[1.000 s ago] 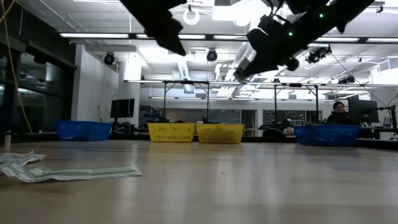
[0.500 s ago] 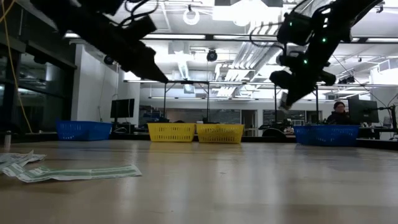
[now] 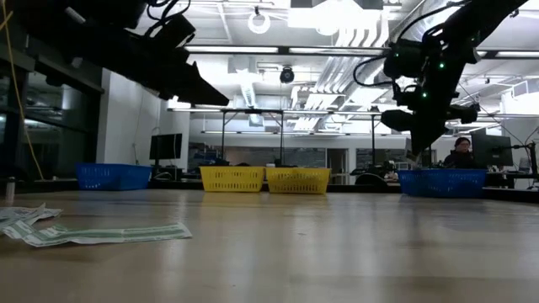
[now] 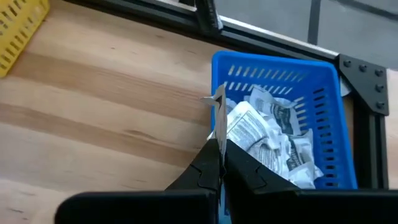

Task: Pick & Place First Aid Supplies
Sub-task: Put the black towelette pack into the right blue bin

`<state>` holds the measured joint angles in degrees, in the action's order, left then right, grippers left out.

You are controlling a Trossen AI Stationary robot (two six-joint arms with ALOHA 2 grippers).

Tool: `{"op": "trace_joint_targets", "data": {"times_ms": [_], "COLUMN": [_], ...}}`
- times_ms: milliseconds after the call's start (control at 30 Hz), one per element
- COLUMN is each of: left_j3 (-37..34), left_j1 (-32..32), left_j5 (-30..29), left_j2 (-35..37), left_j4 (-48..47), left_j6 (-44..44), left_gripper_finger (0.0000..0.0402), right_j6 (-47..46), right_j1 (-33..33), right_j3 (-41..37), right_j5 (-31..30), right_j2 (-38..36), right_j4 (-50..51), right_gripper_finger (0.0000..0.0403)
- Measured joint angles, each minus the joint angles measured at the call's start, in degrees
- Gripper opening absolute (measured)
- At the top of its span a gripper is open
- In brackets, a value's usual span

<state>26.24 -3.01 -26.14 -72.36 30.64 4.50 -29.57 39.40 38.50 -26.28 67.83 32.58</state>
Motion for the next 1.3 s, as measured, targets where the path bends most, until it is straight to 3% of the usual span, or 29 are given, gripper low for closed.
{"op": "trace_joint_targets", "data": {"times_ms": [167, 733, 1133, 1300], "left_j3": [0.0, 0.02, 0.04, 0.09], "left_j1": [0.0, 0.0, 0.0, 0.0], "left_j5": [0.86, 2.7, 3.48, 4.01], "left_j2": [0.0, 0.0, -0.02, -0.02], "left_j4": [1.14, 1.39, 0.5, -1.64], "left_j6": [0.26, 0.37, 1.25, 1.06], "left_gripper_finger": [0.0117, 0.0117, 0.0117, 0.0117], "right_j6": [0.82, 1.49, 2.79, 4.56], "right_j1": [1.71, 7.4, 8.28, 8.28], "right_j3": [0.0, 0.0, 0.0, 0.0], "right_j5": [2.64, 2.15, 1.13, 0.62], "right_j2": [0.02, 0.06, 0.07, -0.04], "right_j4": [-0.3, 2.5, 2.75, 2.64], "right_gripper_finger": [0.0, 0.0007, 0.0139, 0.0167]}}
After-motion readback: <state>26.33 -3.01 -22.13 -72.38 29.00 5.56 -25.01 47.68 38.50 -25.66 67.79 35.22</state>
